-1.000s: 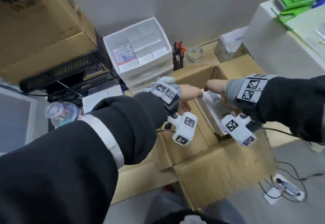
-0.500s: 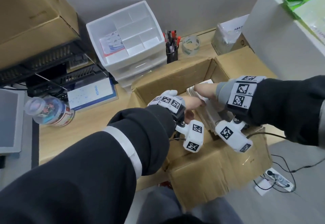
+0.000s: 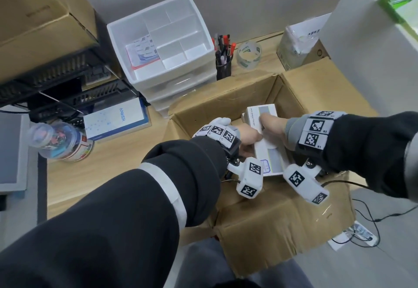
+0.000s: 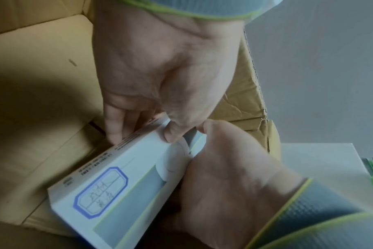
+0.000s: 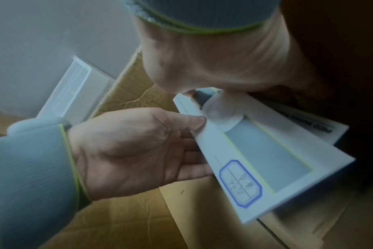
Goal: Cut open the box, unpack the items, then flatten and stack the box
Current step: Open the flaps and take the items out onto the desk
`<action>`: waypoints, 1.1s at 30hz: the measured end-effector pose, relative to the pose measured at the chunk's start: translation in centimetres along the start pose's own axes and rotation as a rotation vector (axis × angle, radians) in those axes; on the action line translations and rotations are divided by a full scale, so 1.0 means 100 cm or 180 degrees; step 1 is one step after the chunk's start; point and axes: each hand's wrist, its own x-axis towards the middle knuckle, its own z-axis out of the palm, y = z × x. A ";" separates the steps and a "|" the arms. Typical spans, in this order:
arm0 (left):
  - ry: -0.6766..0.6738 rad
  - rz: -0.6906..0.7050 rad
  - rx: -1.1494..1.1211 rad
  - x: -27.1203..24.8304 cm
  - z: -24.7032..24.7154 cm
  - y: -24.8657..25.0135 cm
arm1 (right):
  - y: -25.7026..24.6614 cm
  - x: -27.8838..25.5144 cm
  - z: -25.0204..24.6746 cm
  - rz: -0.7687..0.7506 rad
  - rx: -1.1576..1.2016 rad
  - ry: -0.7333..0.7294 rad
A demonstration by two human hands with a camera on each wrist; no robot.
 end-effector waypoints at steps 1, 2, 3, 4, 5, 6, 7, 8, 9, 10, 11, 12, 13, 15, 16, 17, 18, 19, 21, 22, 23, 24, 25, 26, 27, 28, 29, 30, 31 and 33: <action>0.0000 -0.0020 -0.0083 0.000 0.000 0.000 | 0.002 0.003 0.000 0.0017 0.0022 0.0010; -0.0020 -0.0048 -0.0140 0.000 0.000 0.001 | 0.003 0.008 -0.001 0.0057 0.0079 0.0024; -0.0031 -0.0073 -0.0188 0.001 0.001 0.002 | 0.003 0.011 -0.001 0.0125 0.0172 0.0037; -0.0036 -0.0092 -0.0252 0.001 0.002 0.003 | 0.003 0.014 0.000 0.0200 0.0274 0.0047; -0.0030 -0.0118 -0.0329 0.002 0.002 0.004 | 0.002 0.018 0.001 0.0245 0.0345 0.0107; -0.0026 -0.0146 -0.0413 0.003 0.003 0.005 | 0.002 0.024 0.001 0.0304 0.0402 0.0190; -0.0025 -0.0176 -0.0499 0.005 0.003 0.006 | 0.001 0.027 0.001 0.0358 0.0432 0.0285; -0.0029 -0.0199 -0.0575 0.007 0.003 0.006 | 0.001 0.032 0.001 0.0416 0.0479 0.0370; -0.0028 -0.0217 -0.0635 0.009 0.003 0.006 | 0.002 0.034 0.001 0.0448 0.0520 0.0418; -0.0029 -0.0217 -0.0697 0.012 0.004 0.005 | 0.003 0.038 0.002 0.0472 0.0579 0.0432; -0.0041 -0.0204 -0.0752 0.014 0.004 0.004 | 0.004 0.039 0.002 0.0493 0.0625 0.0450; -0.0062 -0.0185 -0.0795 0.015 0.004 0.004 | 0.007 0.046 0.002 0.0537 0.0696 0.0471; -0.0077 -0.0168 -0.0819 0.016 0.004 0.003 | 0.009 0.049 0.003 0.0578 0.0725 0.0488; -0.0104 -0.0164 -0.0853 0.018 0.002 0.002 | 0.012 0.056 0.005 0.0649 0.0761 0.0479; -0.0114 -0.0177 -0.0853 0.019 0.002 0.001 | 0.014 0.058 0.005 0.0680 0.0807 0.0446; -0.0131 -0.0190 -0.0856 0.020 0.001 0.001 | 0.015 0.059 0.005 0.0695 0.0815 0.0413; -0.0148 -0.0196 -0.0856 0.021 0.000 0.000 | 0.016 0.060 0.006 0.0715 0.0840 0.0393; -0.0170 -0.0200 -0.0850 0.022 0.000 0.000 | 0.016 0.056 0.006 0.0750 0.0841 0.0386; -0.0207 -0.0200 -0.0826 0.022 -0.001 0.000 | 0.014 0.045 0.005 0.0772 0.0903 0.0351; -0.0220 -0.0204 -0.0804 0.023 -0.002 0.000 | 0.013 0.042 0.005 0.0738 0.0939 0.0307; -0.0231 -0.0207 -0.0762 0.024 -0.002 0.000 | 0.012 0.036 0.005 0.0677 0.0960 0.0292; -0.0220 -0.0206 -0.0711 0.024 -0.003 0.000 | 0.012 0.033 0.005 0.0646 0.0954 0.0283; -0.0171 -0.0213 -0.0661 0.022 -0.003 -0.001 | 0.014 0.032 0.005 0.0615 0.0950 0.0288; -0.0129 -0.0217 -0.0632 0.022 -0.003 -0.002 | 0.016 0.032 0.005 0.0579 0.0943 0.0273; -0.0097 -0.0224 -0.0620 0.024 -0.003 -0.003 | 0.018 0.031 0.006 0.0538 0.0952 0.0236; -0.0065 -0.0225 -0.0612 0.027 -0.003 -0.005 | 0.019 0.031 0.006 0.0506 0.0989 0.0174; -0.0039 -0.0223 -0.0606 0.029 -0.003 -0.006 | 0.020 0.032 0.006 0.0499 0.1049 0.0087; -0.0022 -0.0227 -0.0605 0.031 -0.004 -0.007 | 0.021 0.031 0.006 0.0504 0.1071 0.0005; -0.0015 -0.0221 -0.0620 0.030 -0.005 -0.006 | 0.022 0.030 0.007 0.0461 0.1022 -0.0030; -0.0033 -0.0183 -0.0648 0.026 -0.007 -0.006 | 0.021 0.028 0.009 0.0460 0.1005 -0.0040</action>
